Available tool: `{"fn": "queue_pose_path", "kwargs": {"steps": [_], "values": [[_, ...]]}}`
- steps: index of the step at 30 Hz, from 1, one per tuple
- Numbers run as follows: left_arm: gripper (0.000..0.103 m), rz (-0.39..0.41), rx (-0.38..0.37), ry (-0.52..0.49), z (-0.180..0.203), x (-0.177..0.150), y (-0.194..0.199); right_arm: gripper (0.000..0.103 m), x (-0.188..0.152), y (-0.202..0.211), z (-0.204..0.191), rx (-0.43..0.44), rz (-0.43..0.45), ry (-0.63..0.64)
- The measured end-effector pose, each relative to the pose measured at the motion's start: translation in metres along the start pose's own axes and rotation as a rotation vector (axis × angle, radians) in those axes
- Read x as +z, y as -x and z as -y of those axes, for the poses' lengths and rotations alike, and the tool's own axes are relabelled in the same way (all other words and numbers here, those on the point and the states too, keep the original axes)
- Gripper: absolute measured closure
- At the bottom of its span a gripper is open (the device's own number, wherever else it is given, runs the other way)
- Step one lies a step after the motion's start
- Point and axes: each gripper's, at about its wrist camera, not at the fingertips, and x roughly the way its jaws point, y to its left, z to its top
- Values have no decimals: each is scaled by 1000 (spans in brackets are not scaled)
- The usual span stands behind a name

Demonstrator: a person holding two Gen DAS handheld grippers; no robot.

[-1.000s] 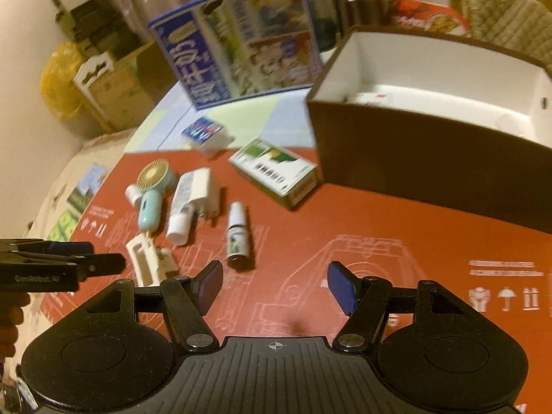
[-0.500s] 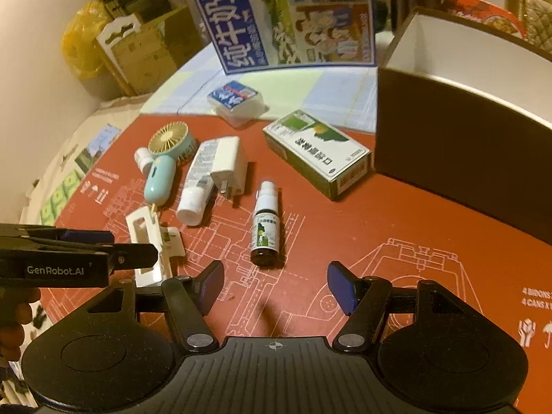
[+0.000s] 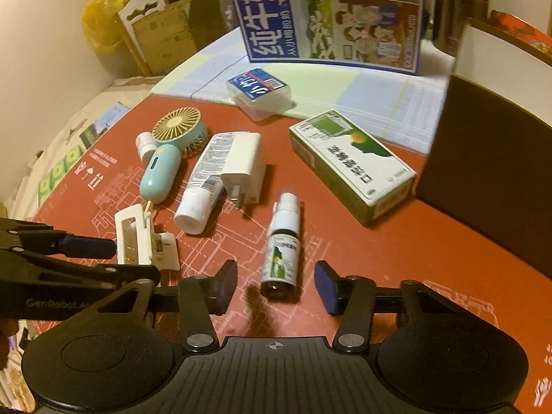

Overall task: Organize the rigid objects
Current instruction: 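Grasp the cream hair claw clip with the left tool while the right tool grasps the spray bottle, then carry the claw clip and the spray bottle into the storage box with both tools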

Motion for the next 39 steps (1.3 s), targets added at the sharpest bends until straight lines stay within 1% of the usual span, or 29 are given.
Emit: {"fn": "queue_pose_path", "kwargs": {"steps": [2,3,4,6,10,17,18,19,20,21,22,23,24,25,27,31,33,34,36,37,39], "values": [[53,-4,-5,-3,-3,-2,0,69,0,-5,-1,-2,-9,8],[55,-7,-6,-6,-4,-2,0,75,-1,-7,-1,-6,-16,11],[59,-8,-8,-9,-6,-4,1,80,-2,-8,-1,-10,-23,13],[62,-11,-11,-18,-9,-6,2,83,-5,-7,1,-7,-24,15],[67,-13,-14,-53,-16,-12,5,83,-14,1,5,-6,-32,20],[67,-48,-2,-147,-24,-25,8,83,-33,18,13,-8,-65,-24],[66,-51,-5,-145,-25,-25,10,83,-36,20,14,-11,-68,-32],[61,-52,-15,-138,-27,-24,12,82,-38,22,14,-15,-69,-42],[54,-46,-31,-126,-28,-23,14,82,-39,23,15,-15,-69,-50],[50,-34,-48,-111,-28,-21,16,82,-40,24,15,-14,-68,-57],[42,-23,-56,-101,-28,-18,18,81,-39,24,15,-14,-68,-61],[38,-13,-55,-93,-27,-15,18,79,-39,24,15,-16,-67,-64],[37,-6,-46,-89,-25,-12,17,74,-37,23,14,-20,-67,-66],[37,0,-39,-89,-22,-9,16,67,-36,22,14,-22,-66,-67],[37,4,-24,-81,-18,-4,11,60,-33,20,12,-26,-59,-61],[41,7,33,-55,-14,3,1,60,-27,13,6,-28,-40,-34],[46,-1,41,-53,-12,3,-4,60,-24,10,4,-30,-26,-27],[51,-5,46,-52,-11,3,-6,60,-23,8,4,-33,-20,-24],[55,-15,60,-52,-11,2,-10,60,-21,4,3,-44,-15,-15],[62,-18,60,-51,-11,2,-11,60,-21,3,3,-51,-13,-10],[64,-14,59,-45,-13,1,-11,60,-20,2,4,-56,-8,-1]]}}
